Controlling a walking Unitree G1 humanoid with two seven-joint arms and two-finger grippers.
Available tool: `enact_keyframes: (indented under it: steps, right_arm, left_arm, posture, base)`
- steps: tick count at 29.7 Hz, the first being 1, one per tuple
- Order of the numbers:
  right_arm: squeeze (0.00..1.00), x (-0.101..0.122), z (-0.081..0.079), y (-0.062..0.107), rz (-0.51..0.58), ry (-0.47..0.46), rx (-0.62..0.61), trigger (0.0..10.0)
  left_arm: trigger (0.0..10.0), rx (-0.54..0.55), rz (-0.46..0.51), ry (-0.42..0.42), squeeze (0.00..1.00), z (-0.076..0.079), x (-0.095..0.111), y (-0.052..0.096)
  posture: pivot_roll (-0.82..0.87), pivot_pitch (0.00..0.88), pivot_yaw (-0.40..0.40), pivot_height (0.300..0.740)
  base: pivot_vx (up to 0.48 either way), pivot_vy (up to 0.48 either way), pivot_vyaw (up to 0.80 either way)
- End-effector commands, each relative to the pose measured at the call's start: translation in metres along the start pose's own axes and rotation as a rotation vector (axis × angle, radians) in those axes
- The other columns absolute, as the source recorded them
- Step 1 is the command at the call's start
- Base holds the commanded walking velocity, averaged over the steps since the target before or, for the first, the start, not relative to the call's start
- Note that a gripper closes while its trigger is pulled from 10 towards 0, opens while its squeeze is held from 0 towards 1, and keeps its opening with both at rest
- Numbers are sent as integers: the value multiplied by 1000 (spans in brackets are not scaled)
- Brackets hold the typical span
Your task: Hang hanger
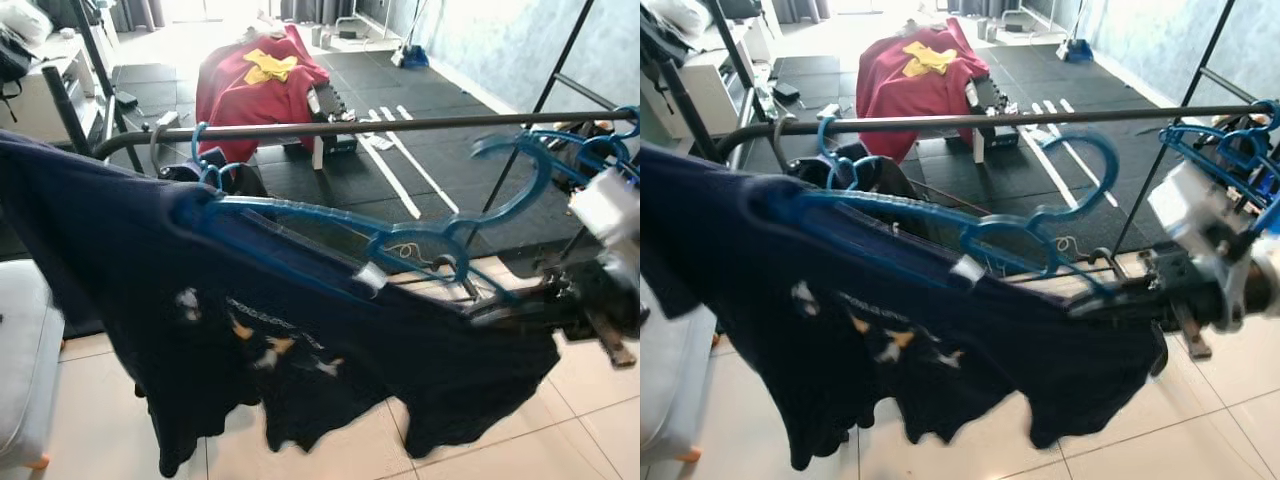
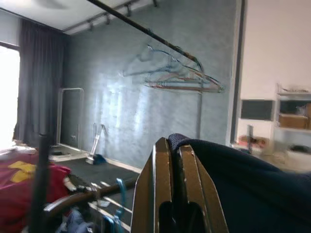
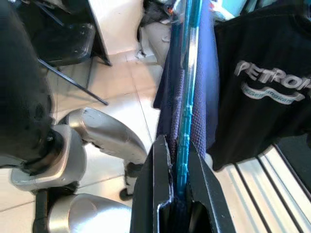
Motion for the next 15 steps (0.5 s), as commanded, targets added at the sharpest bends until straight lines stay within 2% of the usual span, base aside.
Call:
enact_keyframes:
  steps: [1, 3, 4, 9, 10, 12, 14, 15]
  right_arm:
    - [0, 9, -7, 2, 32, -1, 32, 10000]
    - [0, 9, -7, 2, 32, -1, 32, 10000]
    - [0, 18, -8, 2, 82, 9, 47, 10000]
    - [0, 18, -8, 2, 82, 9, 47, 10000]
    - [0, 29, -9, 3, 139, 30, 52, 10000]
    - [0, 29, -9, 3, 139, 30, 52, 10000]
    - [0, 46, -3, 8, 232, 79, 18, 10000]
    - [0, 46, -3, 8, 232, 79, 18, 10000]
  left_arm:
    - [0, 180, 91, -36, 0, -27, 14, 9]
    - [0, 180, 91, -36, 0, -27, 14, 9]
    - [0, 281, 105, -31, 0, -42, 14, 12]
    - [0, 281, 105, -31, 0, -42, 14, 12]
    - [0, 367, 93, -11, 0, -54, 5, 18]
    - [0, 367, 93, -11, 0, -54, 5, 18]
    - [0, 529, -23, 38, 0, -68, -36, 31]
    - [0, 529, -23, 38, 0, -68, -36, 31]
  posture:
    - [-157, 63, 5, 740]
    - [-157, 63, 5, 740]
    - [-155, 74, 6, 740]
    - [-155, 74, 6, 740]
    - [-152, 87, 14, 740]
    - [-152, 87, 14, 740]
    - [-144, 90, 21, 740]
    - [-144, 90, 21, 740]
  base:
    - [0, 0, 0]
    - [0, 0, 0]
    - [0, 0, 0]
    - [0, 0, 0]
    - [0, 0, 0]
    - [0, 0, 0]
    - [0, 0, 0]
    - [0, 0, 0]
Point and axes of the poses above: a point about 5 cm out from each wrist's last joint towards the gripper, its own y axis pointing back from the gripper into the wrist, its own x axis along the axis of the wrist's last joint, z = x × y, the point moved 4 cm from there along -y, pointing out of the wrist towards the gripper, and after that the axes turned 11 degrees about y, right-handed, at the moved point
